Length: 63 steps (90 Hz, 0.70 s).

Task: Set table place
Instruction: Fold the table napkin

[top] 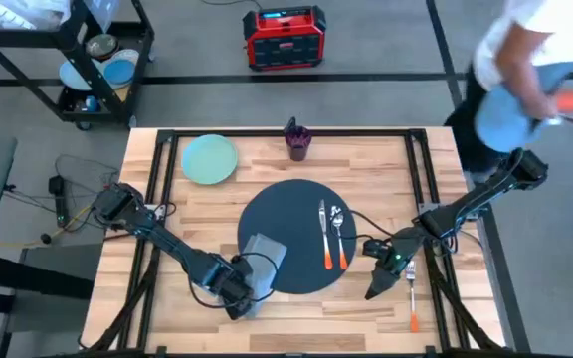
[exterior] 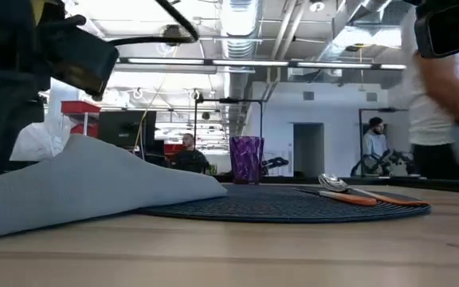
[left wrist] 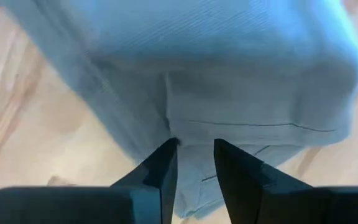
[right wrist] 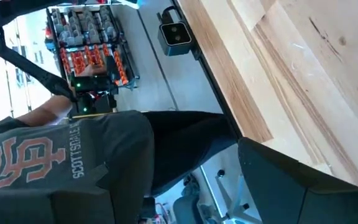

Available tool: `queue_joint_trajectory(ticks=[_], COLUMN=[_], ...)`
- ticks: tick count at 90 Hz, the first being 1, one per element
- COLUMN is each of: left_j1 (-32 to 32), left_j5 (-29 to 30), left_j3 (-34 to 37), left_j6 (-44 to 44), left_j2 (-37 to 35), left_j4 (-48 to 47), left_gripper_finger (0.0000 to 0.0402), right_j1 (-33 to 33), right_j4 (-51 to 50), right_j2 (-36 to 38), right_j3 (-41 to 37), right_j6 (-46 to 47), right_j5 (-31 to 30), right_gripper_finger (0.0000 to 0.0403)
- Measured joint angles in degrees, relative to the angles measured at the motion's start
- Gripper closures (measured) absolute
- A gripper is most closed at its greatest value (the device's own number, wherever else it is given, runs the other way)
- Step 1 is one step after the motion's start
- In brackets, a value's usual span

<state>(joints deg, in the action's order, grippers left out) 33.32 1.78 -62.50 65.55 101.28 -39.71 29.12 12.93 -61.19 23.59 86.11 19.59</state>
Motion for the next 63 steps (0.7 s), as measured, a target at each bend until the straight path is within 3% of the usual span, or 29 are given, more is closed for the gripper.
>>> queue_joint_trajectory(ticks=[15,35,63], left_j1=[0.0,0.0,0.0], left_j5=[0.0,0.7,-2.5], left_j3=[0.0,1.2,1.8], left_j6=[-0.4,0.6,1.8], left_j2=[0.0,0.0,0.0], left_j4=[-0.1,0.1,0.7], left_gripper_finger=[0.0325,0.0395,0.0401], right_j1=[0.0,0.0,0.0], right_j4=[0.0,0.0,0.0], right_j2=[0.0,0.0,0.0], right_j3=[0.0,0.0,0.0], right_j6=[0.0,0.0,0.6], right_j5=[0.0,0.0,0.0], right_gripper_finger=[0.0172,0.0172,0.0172])
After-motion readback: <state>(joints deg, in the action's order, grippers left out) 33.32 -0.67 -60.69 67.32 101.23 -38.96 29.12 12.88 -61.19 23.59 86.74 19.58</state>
